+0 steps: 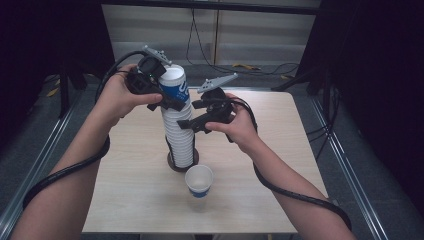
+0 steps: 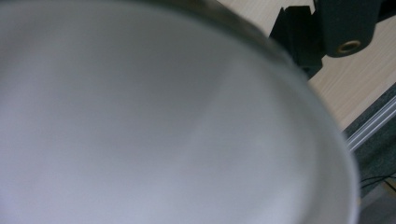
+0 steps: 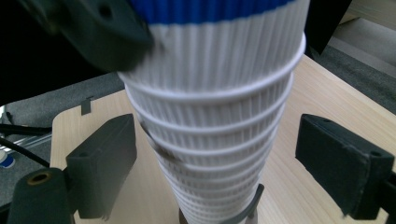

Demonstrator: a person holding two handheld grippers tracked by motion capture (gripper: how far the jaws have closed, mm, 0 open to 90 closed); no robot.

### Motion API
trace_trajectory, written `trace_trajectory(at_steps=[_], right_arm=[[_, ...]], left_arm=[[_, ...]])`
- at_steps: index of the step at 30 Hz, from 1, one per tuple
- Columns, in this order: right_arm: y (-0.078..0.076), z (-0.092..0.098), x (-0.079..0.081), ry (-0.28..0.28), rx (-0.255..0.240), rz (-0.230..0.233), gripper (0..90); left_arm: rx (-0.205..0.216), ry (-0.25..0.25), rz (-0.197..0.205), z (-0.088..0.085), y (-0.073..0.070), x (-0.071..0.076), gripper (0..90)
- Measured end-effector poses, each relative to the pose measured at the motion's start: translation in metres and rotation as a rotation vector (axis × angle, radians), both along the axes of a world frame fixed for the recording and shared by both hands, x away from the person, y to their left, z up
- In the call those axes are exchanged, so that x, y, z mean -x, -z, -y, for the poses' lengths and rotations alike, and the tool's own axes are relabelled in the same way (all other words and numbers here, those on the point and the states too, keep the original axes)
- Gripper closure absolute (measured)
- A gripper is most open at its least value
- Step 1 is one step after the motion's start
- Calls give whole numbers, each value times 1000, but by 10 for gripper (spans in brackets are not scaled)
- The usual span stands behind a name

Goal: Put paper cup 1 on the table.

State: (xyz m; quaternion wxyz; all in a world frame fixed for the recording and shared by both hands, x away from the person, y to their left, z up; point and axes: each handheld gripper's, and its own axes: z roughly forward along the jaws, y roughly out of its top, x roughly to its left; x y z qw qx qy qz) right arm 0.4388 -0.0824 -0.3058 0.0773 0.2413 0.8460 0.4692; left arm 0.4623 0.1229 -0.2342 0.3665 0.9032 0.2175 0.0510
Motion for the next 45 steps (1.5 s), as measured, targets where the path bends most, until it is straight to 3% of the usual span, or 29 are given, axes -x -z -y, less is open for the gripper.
trace_trajectory(at_steps=[14, 20, 27, 31, 45], right_arm=[[-2, -14, -1, 19, -22, -7, 114], [-1, -14, -1, 15, -20, 0, 130], [0, -13, -1, 5, -11, -1, 138], [1, -12, -1, 4, -18, -3, 141], [1, -11, -1, -2, -17, -3, 141]], left_arm=[[-66, 12, -5, 9, -5, 2, 166], [-43, -4, -12, 7, -5, 1, 172], [-57, -11, -29, 7, -6, 1, 174], [-44, -21, -40, 7, -7, 1, 175], [-17, -28, -48, 2, -22, 1, 202]])
